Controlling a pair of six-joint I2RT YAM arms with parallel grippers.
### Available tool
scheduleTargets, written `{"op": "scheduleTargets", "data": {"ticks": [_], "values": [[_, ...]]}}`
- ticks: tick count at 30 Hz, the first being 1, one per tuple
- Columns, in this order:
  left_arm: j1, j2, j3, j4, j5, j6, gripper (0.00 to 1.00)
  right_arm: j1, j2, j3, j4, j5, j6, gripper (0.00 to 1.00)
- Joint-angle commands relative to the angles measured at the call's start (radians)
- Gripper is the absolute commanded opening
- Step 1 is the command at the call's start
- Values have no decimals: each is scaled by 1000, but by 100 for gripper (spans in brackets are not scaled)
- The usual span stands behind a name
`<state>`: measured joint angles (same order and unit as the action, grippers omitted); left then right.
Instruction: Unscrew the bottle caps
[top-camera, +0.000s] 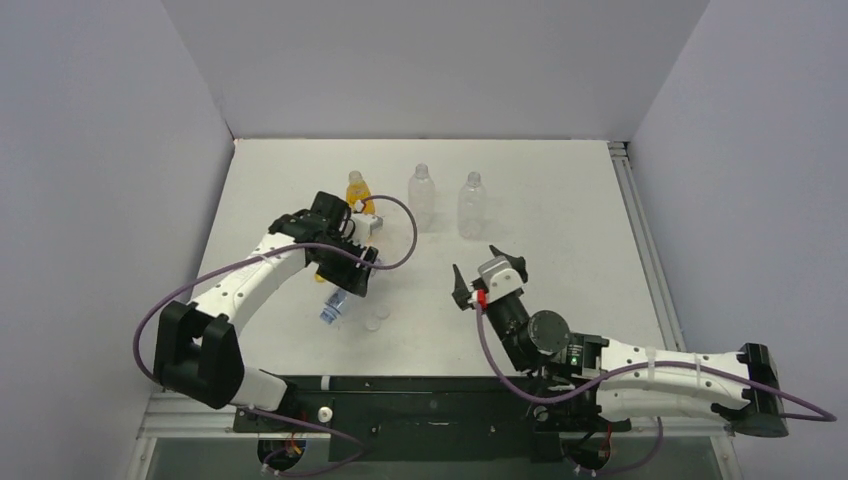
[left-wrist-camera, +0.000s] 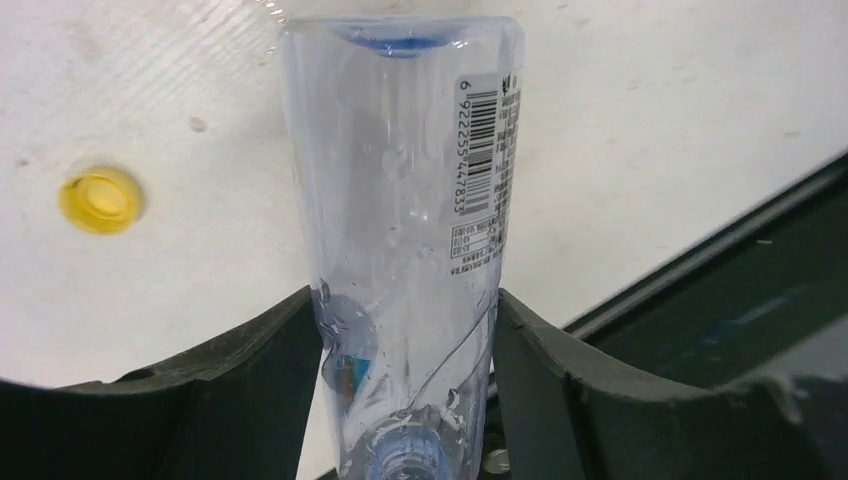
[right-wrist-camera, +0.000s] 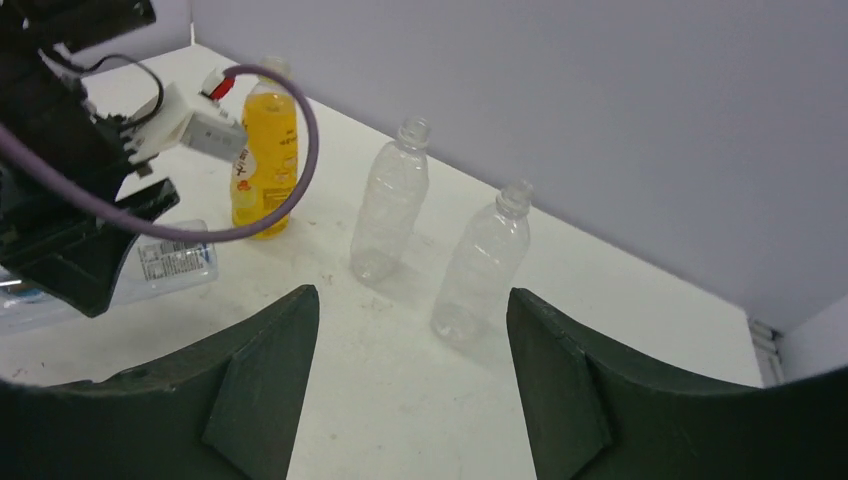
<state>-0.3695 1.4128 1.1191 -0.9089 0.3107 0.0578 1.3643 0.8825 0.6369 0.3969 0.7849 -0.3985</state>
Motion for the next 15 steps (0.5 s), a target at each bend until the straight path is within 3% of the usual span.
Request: {"op": "scheduleTargets", "data": {"ticks": [1, 7, 12, 14, 15], "values": [[-82, 60, -81, 205, -334, 210, 56, -14, -120, -79, 60, 126, 209, 64], [-221, 175, -130, 407, -447, 347, 57, -15, -298, -142, 0, 205, 321, 65], [-302, 252, -89, 455, -476, 401, 59, -13, -351, -142, -107, 263, 395, 67], [-307, 268, -51, 432, -460, 391, 63, -12, -360, -137, -144, 284, 437, 69], [-308, 264, -37, 411, -447, 388, 73, -13, -362, -135, -153, 290, 448, 70]]}}
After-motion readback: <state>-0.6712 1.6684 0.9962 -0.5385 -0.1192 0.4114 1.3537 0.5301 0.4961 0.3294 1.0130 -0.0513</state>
